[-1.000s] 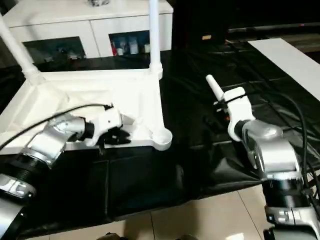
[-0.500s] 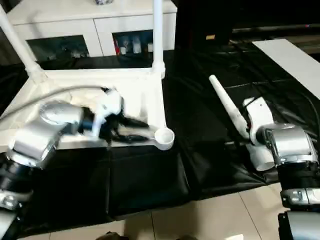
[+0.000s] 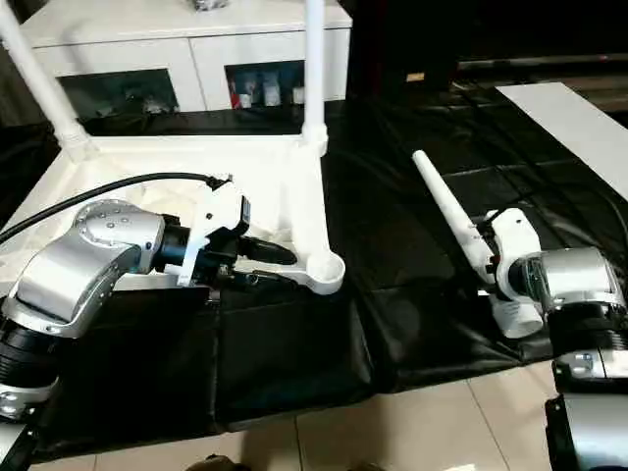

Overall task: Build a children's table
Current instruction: Pick table leg

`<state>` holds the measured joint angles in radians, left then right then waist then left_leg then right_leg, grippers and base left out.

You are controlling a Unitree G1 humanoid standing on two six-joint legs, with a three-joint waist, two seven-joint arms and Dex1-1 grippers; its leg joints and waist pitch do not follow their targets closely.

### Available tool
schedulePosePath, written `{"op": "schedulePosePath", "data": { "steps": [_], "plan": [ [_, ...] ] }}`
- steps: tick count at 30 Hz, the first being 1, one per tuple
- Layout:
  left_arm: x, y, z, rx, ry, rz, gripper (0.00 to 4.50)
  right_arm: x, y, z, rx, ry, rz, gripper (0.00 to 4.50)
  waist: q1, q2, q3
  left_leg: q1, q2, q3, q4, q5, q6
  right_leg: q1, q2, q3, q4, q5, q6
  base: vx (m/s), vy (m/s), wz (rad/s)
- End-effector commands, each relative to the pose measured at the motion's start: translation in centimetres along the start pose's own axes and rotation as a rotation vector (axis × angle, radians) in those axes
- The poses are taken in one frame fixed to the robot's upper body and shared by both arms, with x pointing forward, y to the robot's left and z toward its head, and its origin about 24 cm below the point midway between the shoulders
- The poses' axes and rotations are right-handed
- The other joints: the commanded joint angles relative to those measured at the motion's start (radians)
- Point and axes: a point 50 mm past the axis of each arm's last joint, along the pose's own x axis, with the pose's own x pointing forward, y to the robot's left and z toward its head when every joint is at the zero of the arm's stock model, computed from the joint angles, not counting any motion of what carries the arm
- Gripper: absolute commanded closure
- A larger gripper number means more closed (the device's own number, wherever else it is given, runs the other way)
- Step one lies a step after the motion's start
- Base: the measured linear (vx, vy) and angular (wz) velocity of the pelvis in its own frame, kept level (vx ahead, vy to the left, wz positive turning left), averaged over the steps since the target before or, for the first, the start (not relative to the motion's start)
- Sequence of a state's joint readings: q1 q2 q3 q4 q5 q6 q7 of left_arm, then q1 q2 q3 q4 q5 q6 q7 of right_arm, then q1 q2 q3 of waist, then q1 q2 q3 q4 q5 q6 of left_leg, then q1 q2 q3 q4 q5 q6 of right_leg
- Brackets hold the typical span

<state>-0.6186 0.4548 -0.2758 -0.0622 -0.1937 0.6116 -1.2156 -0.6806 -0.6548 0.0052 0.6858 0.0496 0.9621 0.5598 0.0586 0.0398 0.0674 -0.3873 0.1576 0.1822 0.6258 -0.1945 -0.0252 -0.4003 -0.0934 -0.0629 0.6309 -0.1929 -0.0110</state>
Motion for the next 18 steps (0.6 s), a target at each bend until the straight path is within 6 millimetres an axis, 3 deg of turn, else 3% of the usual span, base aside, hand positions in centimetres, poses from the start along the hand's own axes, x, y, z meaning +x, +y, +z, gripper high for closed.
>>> {"op": "schedulePosePath", "data": {
  "steps": [1, 14, 18],
  "plan": [
    [-0.2, 0.0, 0.2, 0.016, 0.013, 0.012, 2.54, 0.1, -0.3, -0.1, 0.027, 0.001, 0.016, 1.12, 0.001, -0.023, -0.077, 0.016, 0.060, -0.016, -0.067, -0.111, 0.044, 0.052, -0.055, 0.042, -0.072, -0.165, -0.278, 0.000, 0.000, 0.00],
    [-0.6, 0.8, -0.1, 0.003, 0.041, 0.087, 2.54, 0.4, -0.8, -0.3, 0.099, -0.025, 0.006, 2.21, 0.001, -0.026, -0.079, 0.015, 0.058, -0.015, -0.065, -0.101, 0.043, 0.053, -0.054, 0.042, -0.070, -0.141, -0.284, 0.000, 0.000, 0.00],
    [-1.3, 1.6, -0.1, -0.001, 0.028, 0.171, 2.54, -0.3, -0.8, 0.8, 0.136, -0.122, 0.014, 2.45, 0.001, -0.026, -0.079, 0.016, 0.058, -0.015, -0.066, -0.109, 0.040, 0.053, -0.053, 0.040, -0.071, -0.153, -0.278, 0.000, 0.000, 0.00]
  ]
}}
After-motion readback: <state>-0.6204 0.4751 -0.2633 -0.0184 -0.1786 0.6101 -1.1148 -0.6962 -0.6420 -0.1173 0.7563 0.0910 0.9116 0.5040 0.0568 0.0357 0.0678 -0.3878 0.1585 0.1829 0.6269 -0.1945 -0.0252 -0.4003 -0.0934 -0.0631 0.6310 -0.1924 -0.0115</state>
